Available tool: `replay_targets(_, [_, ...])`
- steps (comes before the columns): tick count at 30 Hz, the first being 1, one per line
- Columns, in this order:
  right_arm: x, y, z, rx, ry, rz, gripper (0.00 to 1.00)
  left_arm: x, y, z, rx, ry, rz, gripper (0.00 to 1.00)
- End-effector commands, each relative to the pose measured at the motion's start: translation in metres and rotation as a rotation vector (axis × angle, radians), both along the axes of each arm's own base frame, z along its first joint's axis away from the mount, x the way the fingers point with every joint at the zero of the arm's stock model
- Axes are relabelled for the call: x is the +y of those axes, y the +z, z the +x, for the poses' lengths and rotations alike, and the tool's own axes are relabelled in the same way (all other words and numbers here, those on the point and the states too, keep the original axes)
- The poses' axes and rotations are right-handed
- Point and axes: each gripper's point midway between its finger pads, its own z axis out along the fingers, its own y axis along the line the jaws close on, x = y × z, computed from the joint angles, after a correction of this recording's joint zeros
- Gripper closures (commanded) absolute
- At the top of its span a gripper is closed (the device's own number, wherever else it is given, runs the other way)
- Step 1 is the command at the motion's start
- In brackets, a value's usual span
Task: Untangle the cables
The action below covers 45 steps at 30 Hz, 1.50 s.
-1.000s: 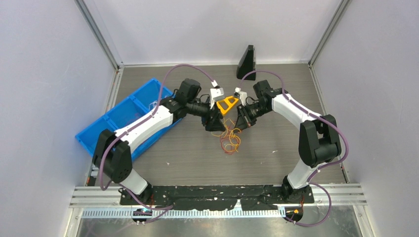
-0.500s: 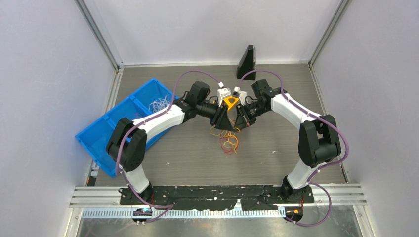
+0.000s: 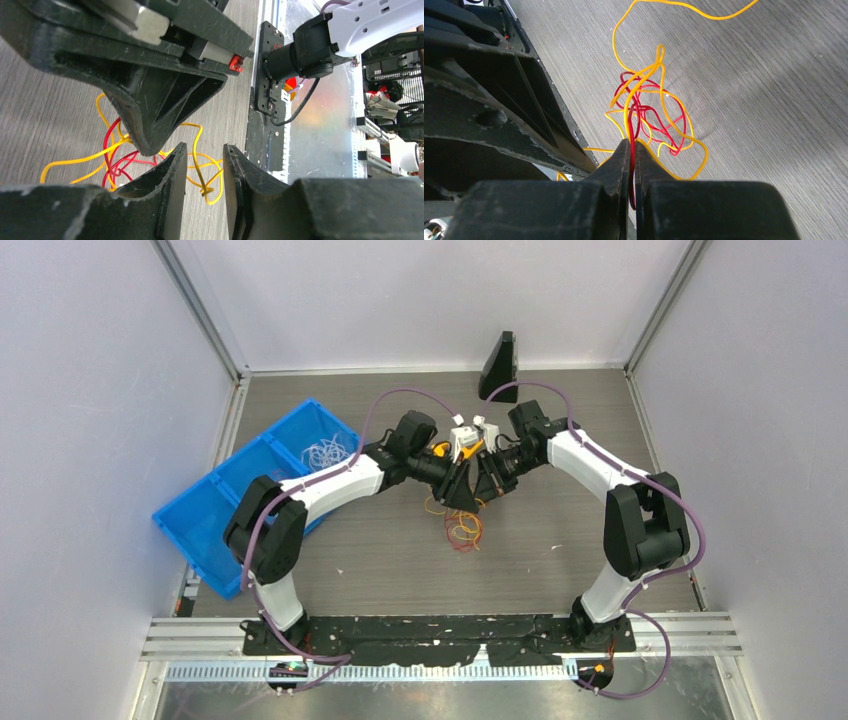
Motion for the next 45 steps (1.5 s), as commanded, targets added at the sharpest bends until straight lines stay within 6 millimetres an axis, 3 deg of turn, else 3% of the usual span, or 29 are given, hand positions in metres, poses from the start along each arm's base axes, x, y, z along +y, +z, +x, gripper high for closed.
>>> replay_targets(1, [0.004, 0.013, 0.004, -0.052, -0.005, 0.019, 0.95, -0.013, 0.022, 0.011, -0.064, 0.005, -0.052, 0.65])
replay_targets(6, [0.004, 0.01, 0.004, -0.047, -0.011, 0.007, 0.95, -0.015, 0.022, 0.011, -0.064, 0.006, -0.044, 0.67])
replay_targets(10, [0.003, 0.007, 0.004, -0.038, -0.016, 0.0, 0.94, -0.014, 0.027, 0.007, -0.073, -0.014, -0.057, 0.93])
replay_targets(12, [0.004, 0.007, 0.005, -0.037, -0.017, 0.0, 0.94, -0.013, 0.031, 0.005, -0.084, -0.025, -0.069, 1.0])
replay_targets(16, [0.005, 0.008, 0.006, -0.028, -0.019, 0.005, 0.93, -0.011, 0.035, 0.003, -0.093, -0.036, -0.063, 1.0])
replay_targets(20, [0.007, 0.011, 0.007, -0.027, -0.016, 0.021, 0.95, -0.01, 0.024, 0.006, -0.09, -0.023, -0.029, 0.74])
replay_targets(23, [0.008, 0.014, 0.007, -0.028, -0.014, 0.029, 0.95, -0.01, 0.016, 0.007, -0.077, -0.018, -0.012, 0.69])
replay_targets(28, [0.007, 0.012, 0.005, -0.023, -0.015, 0.023, 0.95, -0.01, 0.013, 0.007, -0.079, -0.024, -0.008, 0.74])
replay_targets(32, [0.007, 0.011, 0.005, -0.02, -0.014, 0.023, 0.95, -0.011, 0.013, 0.005, -0.079, -0.04, 0.0, 0.73])
replay_targets(34, [0.008, 0.011, 0.006, -0.019, -0.014, 0.021, 0.95, -0.012, 0.015, 0.005, -0.082, -0.043, -0.003, 0.87])
replay_targets(36, [0.007, 0.009, 0.008, -0.021, -0.016, 0.012, 0.91, -0.012, 0.025, 0.004, -0.102, -0.042, -0.022, 1.0])
replay_targets(41, [0.001, -0.01, 0.012, -0.004, -0.027, -0.046, 0.76, -0.007, 0.089, -0.006, -0.251, -0.077, -0.166, 1.0])
replay_targets(45, [-0.005, -0.029, 0.015, 0.024, -0.039, -0.091, 0.7, 0.003, 0.134, -0.019, -0.371, -0.106, -0.248, 1.0])
